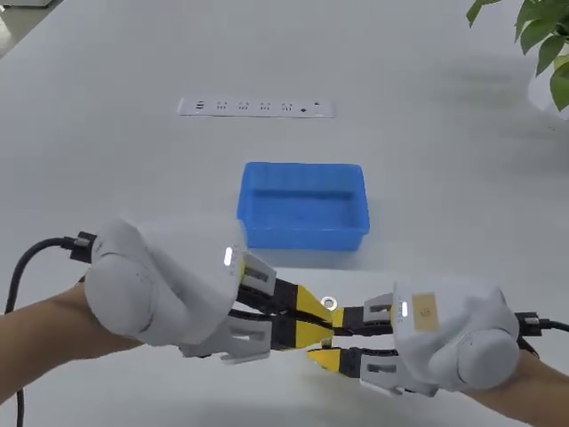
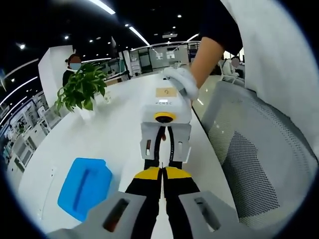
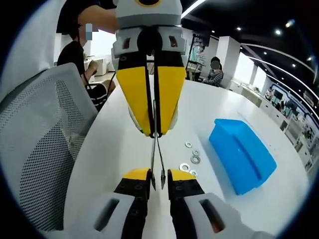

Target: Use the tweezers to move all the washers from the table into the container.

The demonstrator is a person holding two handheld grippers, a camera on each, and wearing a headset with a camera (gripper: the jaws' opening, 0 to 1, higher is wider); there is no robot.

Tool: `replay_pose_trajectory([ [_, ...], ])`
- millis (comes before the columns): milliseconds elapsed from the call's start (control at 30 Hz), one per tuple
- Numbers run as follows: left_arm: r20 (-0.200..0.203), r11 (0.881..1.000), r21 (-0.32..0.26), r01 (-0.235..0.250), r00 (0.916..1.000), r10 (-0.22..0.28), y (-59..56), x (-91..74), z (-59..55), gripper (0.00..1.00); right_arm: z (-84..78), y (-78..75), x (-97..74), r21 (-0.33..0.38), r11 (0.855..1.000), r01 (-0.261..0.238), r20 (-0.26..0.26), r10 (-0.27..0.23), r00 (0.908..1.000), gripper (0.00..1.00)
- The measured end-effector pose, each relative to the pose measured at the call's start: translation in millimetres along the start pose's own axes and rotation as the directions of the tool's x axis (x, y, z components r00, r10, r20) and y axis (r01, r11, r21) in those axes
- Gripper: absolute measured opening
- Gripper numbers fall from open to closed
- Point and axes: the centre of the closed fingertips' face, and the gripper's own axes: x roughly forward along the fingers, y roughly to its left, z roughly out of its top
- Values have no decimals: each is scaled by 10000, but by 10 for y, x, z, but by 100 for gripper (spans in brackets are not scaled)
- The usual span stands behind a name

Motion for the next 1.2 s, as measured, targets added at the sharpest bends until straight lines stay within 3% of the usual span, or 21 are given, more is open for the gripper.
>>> replay_pose_trajectory([
  [100, -137, 10000, -10, -88, 9999, 87, 23, -43, -46, 5, 50, -67, -14, 321, 9992, 254, 335, -265, 9991, 22],
  [333, -167, 9988, -176, -446, 9989, 443, 107, -129, -85, 5, -24, -144, -34, 440, 9976, 528, 39, -530, 9986, 24],
  [767, -199, 9936, -275, -1091, 9939, 1086, 346, -210, -158, 5, -86, -121, -9, 458, 9979, 447, -84, -444, 9990, 28],
  [1200, -258, 9937, -582, -955, 9952, 941, 375, -167, -205, 5, -113, -139, -13, 690, 9965, 468, -96, -462, 9989, 28],
])
